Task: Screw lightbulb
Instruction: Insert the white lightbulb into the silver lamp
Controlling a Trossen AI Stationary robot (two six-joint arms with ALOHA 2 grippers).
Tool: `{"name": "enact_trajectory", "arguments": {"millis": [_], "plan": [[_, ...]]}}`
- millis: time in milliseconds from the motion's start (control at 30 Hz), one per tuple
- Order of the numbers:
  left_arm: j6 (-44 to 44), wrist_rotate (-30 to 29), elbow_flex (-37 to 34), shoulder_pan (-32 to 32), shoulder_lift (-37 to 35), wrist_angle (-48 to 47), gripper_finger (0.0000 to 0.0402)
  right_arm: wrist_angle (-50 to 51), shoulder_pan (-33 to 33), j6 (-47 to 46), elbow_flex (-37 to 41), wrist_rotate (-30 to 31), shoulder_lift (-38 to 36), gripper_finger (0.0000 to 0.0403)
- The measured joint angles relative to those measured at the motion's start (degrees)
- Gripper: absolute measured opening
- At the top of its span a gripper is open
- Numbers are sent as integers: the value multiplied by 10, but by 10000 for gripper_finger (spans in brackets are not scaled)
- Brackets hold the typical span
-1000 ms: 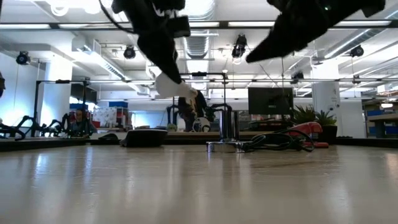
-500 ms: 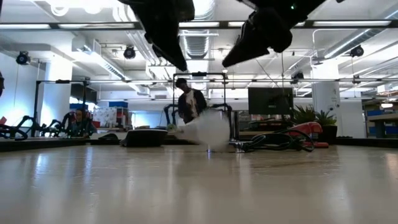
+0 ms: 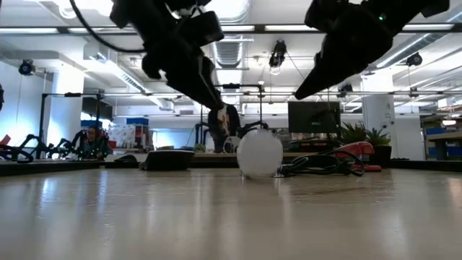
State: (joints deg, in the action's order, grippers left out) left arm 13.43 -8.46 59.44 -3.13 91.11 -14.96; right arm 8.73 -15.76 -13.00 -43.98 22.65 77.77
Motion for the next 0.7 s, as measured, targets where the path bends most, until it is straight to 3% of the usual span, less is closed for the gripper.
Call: {"name": "enact_trajectory", "arguments": {"millis": [167, 233, 367, 567, 700], "plan": [[60, 5, -51, -8, 0, 115, 224, -17, -3, -58, 24, -118, -4, 162], [73, 6, -71, -10, 0, 174, 225, -44, -3, -75, 42, -134, 3, 162], [83, 7, -105, -11, 0, 253, 215, -94, -2, -122, 77, -89, 24, 162], [60, -1, -123, -11, 10, 281, 198, -107, 0, -168, 91, -1, 55, 139], [48, -4, -124, -11, 37, 305, 194, -123, 6, -165, 87, -4, 84, 116]]}}
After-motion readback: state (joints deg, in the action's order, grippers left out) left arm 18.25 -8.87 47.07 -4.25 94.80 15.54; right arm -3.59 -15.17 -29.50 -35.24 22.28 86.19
